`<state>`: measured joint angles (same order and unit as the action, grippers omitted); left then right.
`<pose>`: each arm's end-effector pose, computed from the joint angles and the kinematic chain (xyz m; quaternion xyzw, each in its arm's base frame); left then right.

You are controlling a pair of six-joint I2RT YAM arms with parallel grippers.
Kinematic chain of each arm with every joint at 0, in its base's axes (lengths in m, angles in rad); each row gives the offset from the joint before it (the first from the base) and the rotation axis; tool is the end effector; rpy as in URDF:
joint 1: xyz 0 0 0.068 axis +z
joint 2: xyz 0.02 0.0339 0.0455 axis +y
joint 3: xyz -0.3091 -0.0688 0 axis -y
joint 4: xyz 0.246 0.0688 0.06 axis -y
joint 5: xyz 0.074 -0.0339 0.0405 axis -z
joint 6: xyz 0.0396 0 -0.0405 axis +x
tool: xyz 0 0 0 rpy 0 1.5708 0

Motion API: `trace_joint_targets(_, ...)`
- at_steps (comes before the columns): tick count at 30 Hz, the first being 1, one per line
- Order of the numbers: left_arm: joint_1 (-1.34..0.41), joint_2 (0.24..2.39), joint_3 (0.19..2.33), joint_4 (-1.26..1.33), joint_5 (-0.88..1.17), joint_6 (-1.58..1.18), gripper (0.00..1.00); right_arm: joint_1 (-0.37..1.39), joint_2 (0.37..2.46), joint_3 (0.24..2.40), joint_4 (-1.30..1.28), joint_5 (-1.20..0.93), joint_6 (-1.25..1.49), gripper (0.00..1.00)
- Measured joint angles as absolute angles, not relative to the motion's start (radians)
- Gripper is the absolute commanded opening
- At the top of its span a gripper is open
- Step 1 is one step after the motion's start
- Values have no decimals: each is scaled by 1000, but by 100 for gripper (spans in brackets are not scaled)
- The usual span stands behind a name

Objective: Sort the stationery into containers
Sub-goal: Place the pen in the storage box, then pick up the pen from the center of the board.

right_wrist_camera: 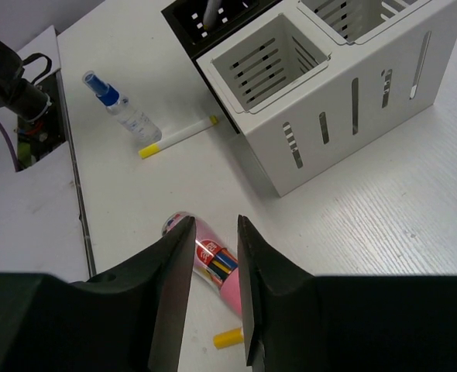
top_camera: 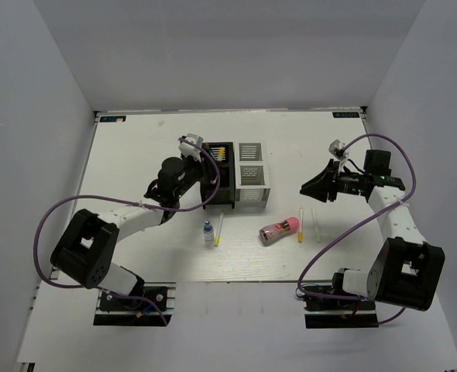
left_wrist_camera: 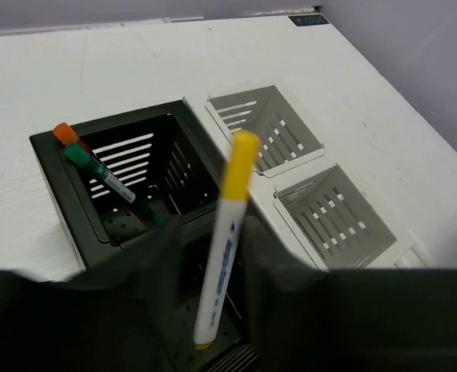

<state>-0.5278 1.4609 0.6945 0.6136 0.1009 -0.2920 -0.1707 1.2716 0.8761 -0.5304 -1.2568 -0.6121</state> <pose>0.2719 -0.1631 0.2761 0.1218 0.7489 -0.2942 0.5811 0.2339 -0.0021 0.3005 -0.3497 0.7079 0.4176 0.4497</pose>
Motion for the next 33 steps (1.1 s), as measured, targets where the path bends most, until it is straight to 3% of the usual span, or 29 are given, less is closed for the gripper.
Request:
trace_joint_targets(2, -536, 1462, 695, 618, 79, -289, 68, -171, 1272, 882, -533, -1257, -618, 35)
trace_joint_targets(7, -553, 1457, 705, 605, 44, -282, 71, -171, 1273, 883, -543, -1256, -626, 45)
trace_joint_targets(9, -559, 1449, 718, 589, 35, -278, 71, -171, 1277, 883, -549, -1254, -628, 70)
trace_joint_targets(10, -561, 1443, 723, 579, 31, -277, 71, -171, 1279, 885, -553, -1248, -627, 89)
trace_joint_targets(14, -566, 1387, 755, 496, -3, -270, 74, -171, 1284, 900, -553, -1186, -614, 90)
trace_joint_targets(19, -566, 1280, 910, 200, -48, -271, 77, -171, 1295, 936, -555, -1023, -600, 90)
trace_joint_targets(23, -566, 1140, 956, -17, -68, -278, 85, -171, 1318, 948, -584, -855, -611, 88)
trace_joint_targets(28, -561, 938, 877, -213, -109, -288, 91, -170, 1383, 970, -619, -660, -602, 70)
trace_joint_targets(33, -557, 786, 772, -316, -131, -290, 92, -163, 1439, 982, -654, -497, -582, 63)
